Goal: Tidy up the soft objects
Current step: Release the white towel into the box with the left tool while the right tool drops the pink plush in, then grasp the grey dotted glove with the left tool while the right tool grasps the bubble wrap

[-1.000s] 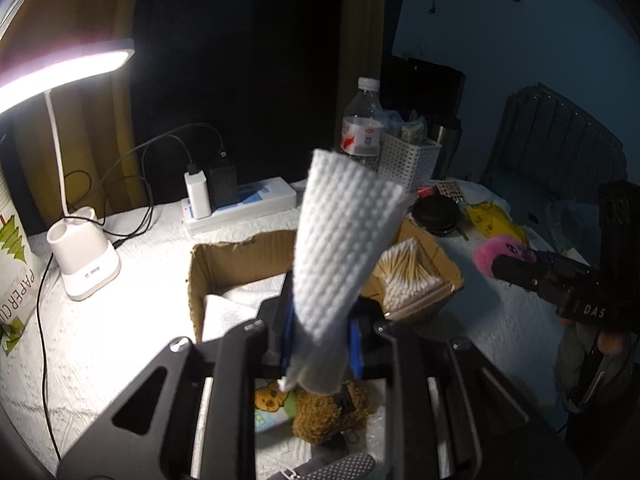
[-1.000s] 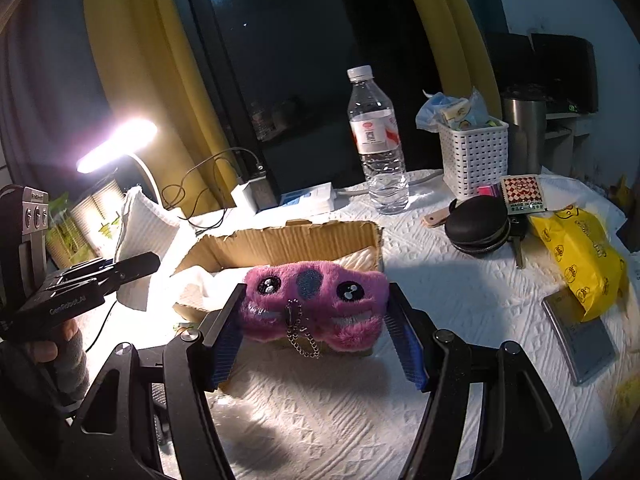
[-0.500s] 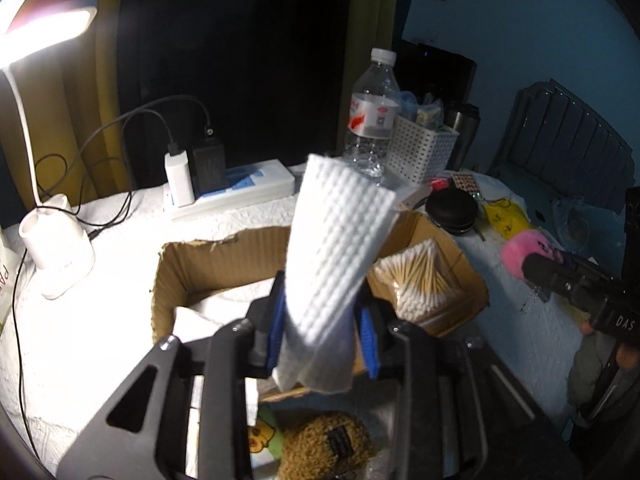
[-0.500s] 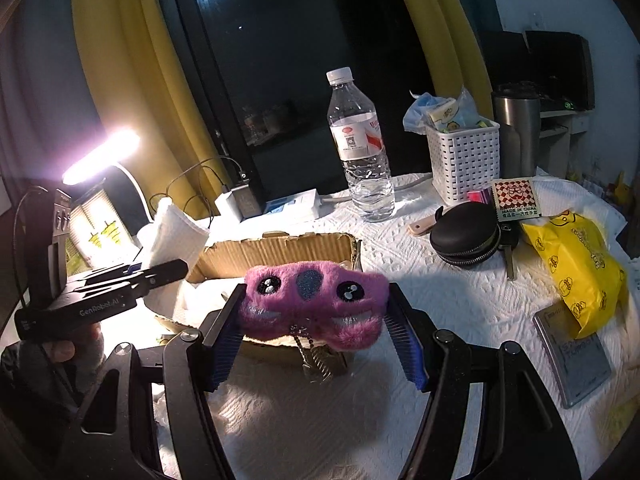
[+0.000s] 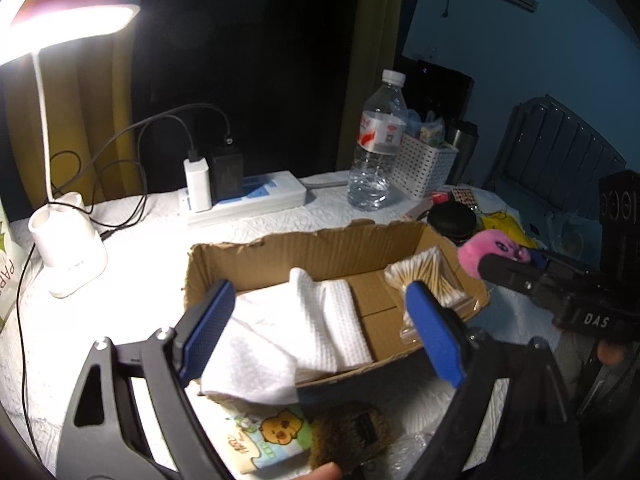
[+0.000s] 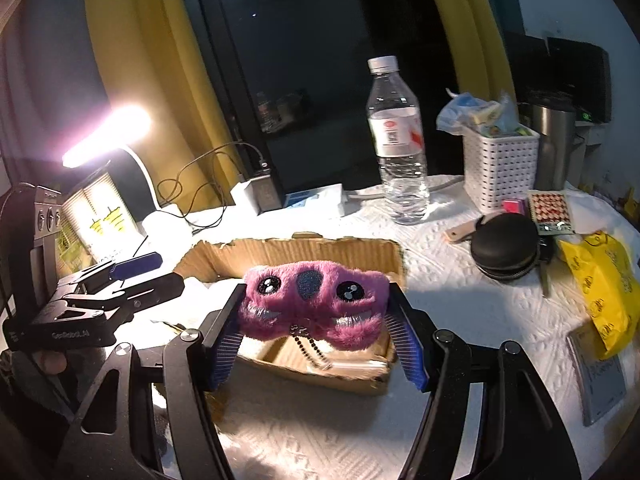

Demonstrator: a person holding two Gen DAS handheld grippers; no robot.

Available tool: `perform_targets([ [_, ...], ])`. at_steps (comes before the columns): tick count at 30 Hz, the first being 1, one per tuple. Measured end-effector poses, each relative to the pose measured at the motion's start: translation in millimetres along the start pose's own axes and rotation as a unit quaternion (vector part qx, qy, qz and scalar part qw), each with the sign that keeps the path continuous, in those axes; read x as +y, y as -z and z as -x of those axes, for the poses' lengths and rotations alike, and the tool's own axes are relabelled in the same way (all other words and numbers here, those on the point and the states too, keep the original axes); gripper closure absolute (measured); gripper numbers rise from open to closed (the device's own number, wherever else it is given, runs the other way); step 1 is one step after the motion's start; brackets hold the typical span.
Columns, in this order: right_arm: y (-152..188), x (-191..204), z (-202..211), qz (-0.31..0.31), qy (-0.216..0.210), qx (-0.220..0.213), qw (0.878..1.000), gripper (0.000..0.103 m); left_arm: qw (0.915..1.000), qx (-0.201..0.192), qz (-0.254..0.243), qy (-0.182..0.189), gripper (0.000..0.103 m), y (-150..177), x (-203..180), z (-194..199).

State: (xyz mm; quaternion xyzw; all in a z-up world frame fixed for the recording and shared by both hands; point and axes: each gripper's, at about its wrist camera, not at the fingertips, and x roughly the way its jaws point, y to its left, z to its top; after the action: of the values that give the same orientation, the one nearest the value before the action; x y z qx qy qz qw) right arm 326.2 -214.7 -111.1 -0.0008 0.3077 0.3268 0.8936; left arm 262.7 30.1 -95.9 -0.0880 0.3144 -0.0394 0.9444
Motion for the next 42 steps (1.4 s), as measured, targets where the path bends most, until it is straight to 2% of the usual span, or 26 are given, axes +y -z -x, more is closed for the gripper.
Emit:
perform_targets([
  [11, 1.8, 23.0, -25.2, 0.014, 0.02, 0.034, 0.999, 0.029, 0.9998, -0.011, 0.018, -0.005, 0.015, 6.2, 24.8, 17.4],
  [15, 3.2, 30.5, -20.2, 0.019, 0.029, 0.029, 0.999, 0.024, 0.9997, -0.015, 0.019, -0.005, 0.015, 8.1, 27.9, 24.7],
  [26, 12.4, 50.3, 1.2, 0.033, 0.032, 0.022, 0.999, 0.024, 0.9994, -0.029, 0.018, -0.005, 0.015, 18.4, 28.9, 51.0],
  [42, 39.8, 73.5, 20.5, 0.038, 0.027, 0.026, 0.999, 0.024, 0.9997, -0.021, 0.014, 0.0, 0.015, 47.2, 24.5, 73.1],
])
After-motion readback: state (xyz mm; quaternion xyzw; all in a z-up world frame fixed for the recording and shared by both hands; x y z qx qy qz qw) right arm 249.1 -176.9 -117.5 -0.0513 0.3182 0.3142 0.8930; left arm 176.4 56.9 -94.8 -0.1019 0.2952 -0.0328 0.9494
